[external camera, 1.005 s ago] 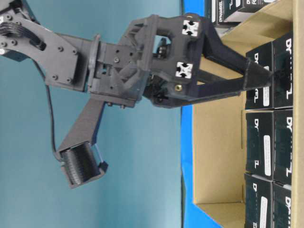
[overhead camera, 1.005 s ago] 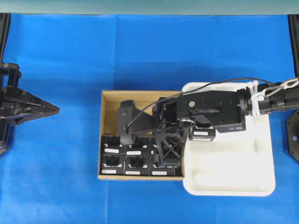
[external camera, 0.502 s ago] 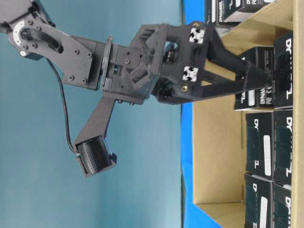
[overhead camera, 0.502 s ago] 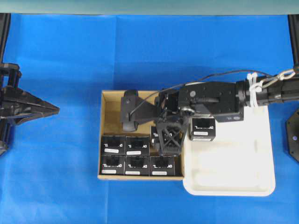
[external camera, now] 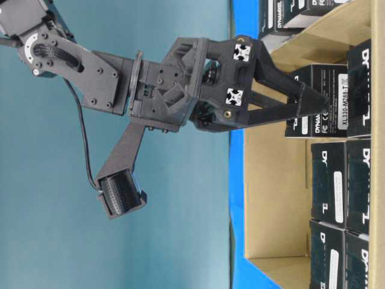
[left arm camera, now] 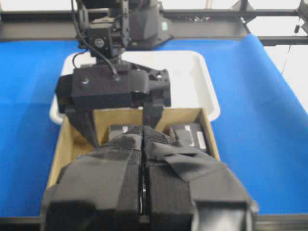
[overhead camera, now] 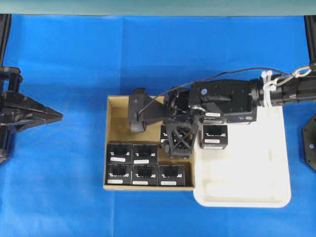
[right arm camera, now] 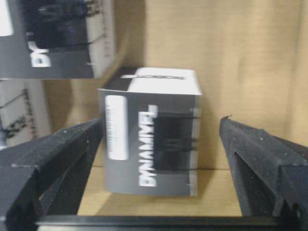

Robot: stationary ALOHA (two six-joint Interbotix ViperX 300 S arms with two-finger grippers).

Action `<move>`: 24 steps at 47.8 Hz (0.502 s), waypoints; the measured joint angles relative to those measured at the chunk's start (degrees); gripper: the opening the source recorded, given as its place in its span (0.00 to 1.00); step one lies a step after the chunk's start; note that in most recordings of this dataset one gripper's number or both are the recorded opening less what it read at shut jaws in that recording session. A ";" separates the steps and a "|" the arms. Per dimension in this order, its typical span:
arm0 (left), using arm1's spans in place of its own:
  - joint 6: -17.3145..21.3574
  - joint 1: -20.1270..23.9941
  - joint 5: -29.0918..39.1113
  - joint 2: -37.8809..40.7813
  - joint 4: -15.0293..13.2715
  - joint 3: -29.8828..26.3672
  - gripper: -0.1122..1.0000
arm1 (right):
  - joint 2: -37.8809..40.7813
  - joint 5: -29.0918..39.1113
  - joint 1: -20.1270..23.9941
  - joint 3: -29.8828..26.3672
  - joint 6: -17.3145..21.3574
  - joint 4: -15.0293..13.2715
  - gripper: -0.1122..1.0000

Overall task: Pick the box from inside the cardboard box.
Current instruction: 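Close the right gripper on the black box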

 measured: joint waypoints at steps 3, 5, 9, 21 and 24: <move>-0.09 0.00 -0.09 0.00 -0.09 0.00 0.06 | 0.00 -0.09 0.70 0.09 0.00 0.35 0.99; -0.09 0.00 0.00 0.00 0.00 0.00 0.06 | 0.00 -0.26 1.05 0.09 0.00 0.53 0.99; -0.09 0.00 -0.09 0.00 -0.09 0.00 0.06 | 0.00 -0.70 1.41 0.09 0.00 0.62 0.99; 0.00 0.00 0.00 0.00 -0.09 0.00 0.07 | 1.41 -3.43 1.05 0.88 -0.09 0.53 0.99; 0.09 0.00 0.18 0.00 -0.09 0.00 0.06 | 1.76 -3.87 1.05 1.05 -0.09 0.53 0.99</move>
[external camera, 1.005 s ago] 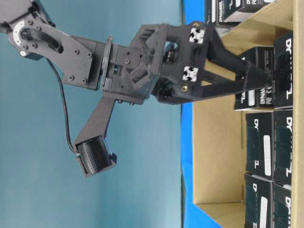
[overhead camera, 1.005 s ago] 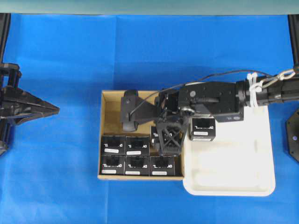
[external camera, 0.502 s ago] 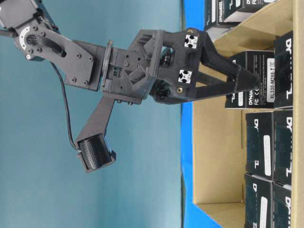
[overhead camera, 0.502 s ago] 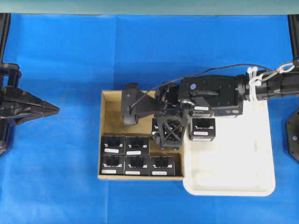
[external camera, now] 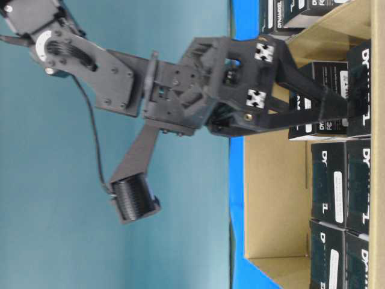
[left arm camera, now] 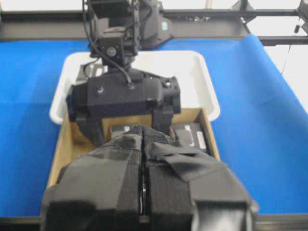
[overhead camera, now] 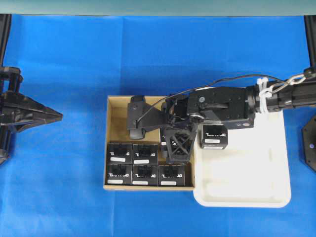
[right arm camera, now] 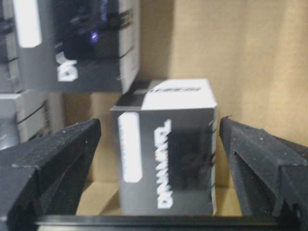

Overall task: Pick the box from inside the cardboard box.
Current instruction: 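Close the right gripper on the black box, then lift the black box out of the cardboard box and carry it right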

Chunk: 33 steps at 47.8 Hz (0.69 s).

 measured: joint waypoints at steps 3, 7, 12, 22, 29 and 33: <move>0.00 0.00 0.26 0.00 0.00 0.00 0.06 | 0.26 -0.18 0.00 0.18 0.00 0.00 0.99; -0.09 0.09 0.26 0.00 0.00 0.00 0.06 | 0.53 -0.26 -0.09 0.62 0.00 -0.44 0.99; 0.00 0.09 0.26 0.00 0.09 0.00 0.06 | 0.44 -0.26 -0.09 1.14 0.09 -0.79 0.98; 0.00 0.09 0.35 0.00 0.09 0.00 0.06 | 0.44 -0.26 -0.09 1.14 0.35 -0.88 0.81; -0.09 0.09 0.35 0.00 0.00 0.00 0.06 | 0.53 0.09 0.00 0.53 0.18 -0.88 0.67; -0.09 0.18 0.35 0.00 0.09 0.00 0.06 | 0.44 0.79 0.00 0.18 0.18 -0.88 0.67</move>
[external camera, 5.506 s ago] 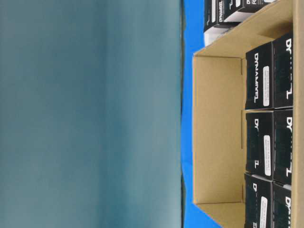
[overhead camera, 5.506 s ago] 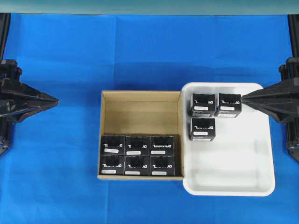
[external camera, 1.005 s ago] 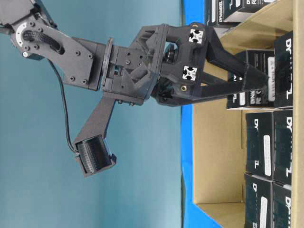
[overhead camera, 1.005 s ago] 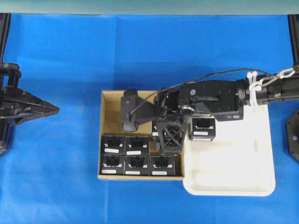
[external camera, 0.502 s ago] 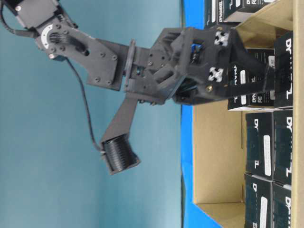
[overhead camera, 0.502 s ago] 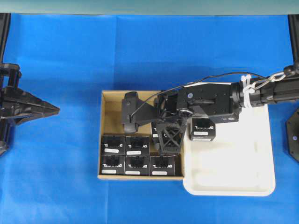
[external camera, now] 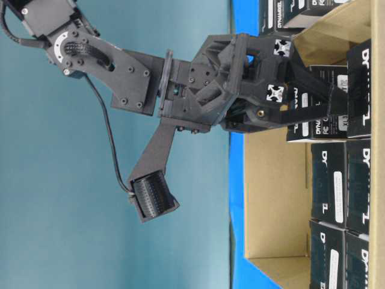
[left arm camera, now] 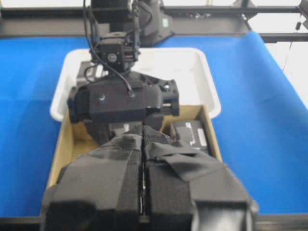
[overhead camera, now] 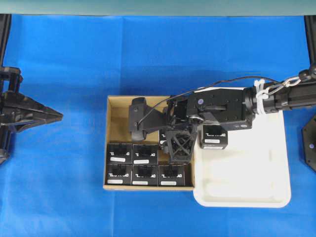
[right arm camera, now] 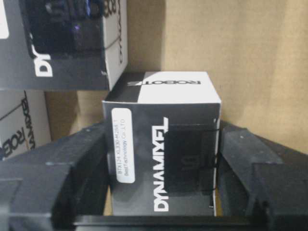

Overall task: Pick the box from inside the cardboard box.
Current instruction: 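Lift the black box out of the cardboard box and carry it right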

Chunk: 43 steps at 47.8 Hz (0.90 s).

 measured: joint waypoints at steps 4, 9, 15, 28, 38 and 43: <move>0.00 -0.09 0.00 0.00 0.00 0.00 0.06 | -0.26 1.14 -0.09 -0.35 0.00 0.00 0.67; 0.09 0.00 0.00 0.00 0.00 0.00 0.06 | -1.58 3.43 -0.26 -1.23 0.00 0.00 0.67; 0.00 -0.09 0.00 0.00 0.00 0.00 0.06 | -4.48 6.77 -0.79 -2.81 0.00 0.00 0.67; 0.00 0.00 0.00 0.00 0.00 0.00 0.06 | -14.41 13.54 -3.16 -4.92 0.53 0.09 0.67; 0.09 0.00 0.00 0.00 -0.09 0.00 0.06 | -23.47 18.72 -4.31 -1.67 0.79 0.09 0.67; 0.00 0.00 0.00 0.00 -0.09 0.00 0.06 | -26.63 20.65 -4.66 1.14 1.23 0.09 0.67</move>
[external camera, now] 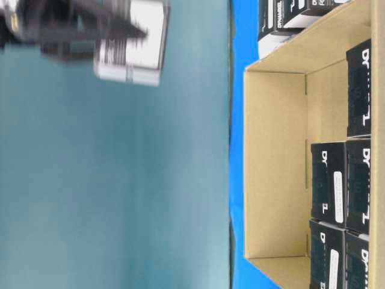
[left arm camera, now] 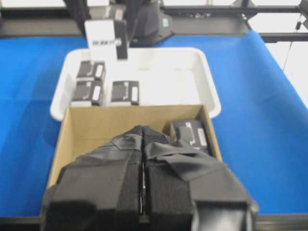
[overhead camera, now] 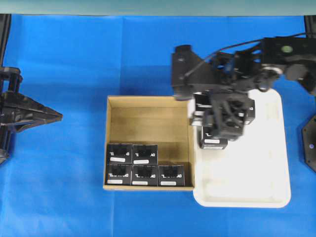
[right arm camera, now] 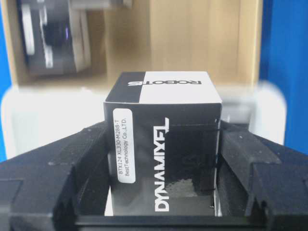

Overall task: Pick the box from inside the cardboard box.
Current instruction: 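Lift the black box out of the cardboard box and carry it right, then lower the black box into the white tray beside the other boxes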

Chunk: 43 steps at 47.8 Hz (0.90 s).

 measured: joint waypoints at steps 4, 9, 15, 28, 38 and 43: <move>0.00 0.00 0.00 0.00 0.09 0.00 0.07 | -2.72 1.32 -0.26 3.60 1.14 0.00 0.67; 0.09 0.00 0.09 0.00 0.00 0.00 0.06 | -5.98 1.93 -0.26 7.21 2.02 -0.09 0.67; 0.09 0.00 0.00 0.00 0.00 0.00 0.06 | -9.67 1.58 -0.26 11.87 2.72 0.00 0.67; 0.00 0.00 0.09 0.00 0.00 0.00 0.07 | -15.21 0.00 -0.26 21.97 3.69 -0.09 0.67; 0.00 0.00 0.09 0.00 0.00 0.00 0.06 | -14.85 -5.36 0.44 27.16 3.69 -0.09 0.67; 0.00 0.00 0.00 0.00 0.09 0.00 0.07 | -13.97 -8.26 1.14 29.18 3.69 0.00 0.67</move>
